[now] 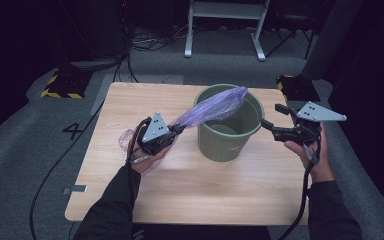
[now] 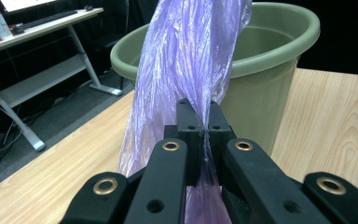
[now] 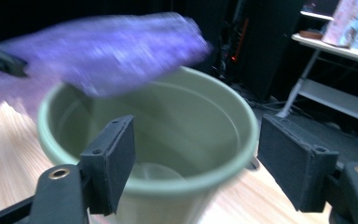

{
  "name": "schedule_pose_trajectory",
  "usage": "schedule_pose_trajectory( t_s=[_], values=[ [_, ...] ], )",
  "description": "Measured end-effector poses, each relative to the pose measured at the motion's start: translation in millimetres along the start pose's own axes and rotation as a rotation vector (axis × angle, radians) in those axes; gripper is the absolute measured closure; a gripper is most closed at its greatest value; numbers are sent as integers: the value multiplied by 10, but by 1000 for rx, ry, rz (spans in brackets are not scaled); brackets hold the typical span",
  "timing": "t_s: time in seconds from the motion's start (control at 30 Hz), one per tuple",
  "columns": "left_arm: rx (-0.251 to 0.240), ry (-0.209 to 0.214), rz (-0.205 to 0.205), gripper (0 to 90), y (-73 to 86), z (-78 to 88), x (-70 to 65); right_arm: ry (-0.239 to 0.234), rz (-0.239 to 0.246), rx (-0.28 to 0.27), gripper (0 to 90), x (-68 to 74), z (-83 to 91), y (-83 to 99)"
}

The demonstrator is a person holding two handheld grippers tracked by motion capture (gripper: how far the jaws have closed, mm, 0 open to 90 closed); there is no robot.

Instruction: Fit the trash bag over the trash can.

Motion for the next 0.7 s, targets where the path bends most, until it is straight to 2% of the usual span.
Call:
schedule_pose_trajectory(
  t_s=[0.17, 0.2, 0.27, 0.33, 0.47, 0.5, 0.7],
  values=[
    [7, 9, -7, 883, 3, -21, -19, -22, 8, 0, 298, 78, -167, -132],
    [11, 8, -17, 883, -3, -19, -27, -36, -6, 6, 308, 100, -268, -181],
    [12, 13, -19, 883, -4, -16, -34, -28, -2, 11, 336, 111, -337, -218],
    [20, 14, -25, 883, 2, -25, -39, -41, -3, 10, 372, 122, -399, -267],
    [24, 19, -26, 883, 6, -45, -50, -42, 2, 0, 376, 151, -444, -346],
    [24, 21, -29, 883, 5, -58, -54, -29, 20, 2, 372, 170, -478, -388],
    [23, 27, -33, 883, -2, -83, -82, -29, 40, 18, 335, 255, -594, -459]
  ],
)
Point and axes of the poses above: each handheld gripper's, and its own axes: z roughly backward along the jaws, y roughly out of its underside, x roughly to its left, the point moved 5 cm from there along -z, roughly forward along the jaws, and after that the axes turned 6 degrees about -z, right-handed, at the moved point
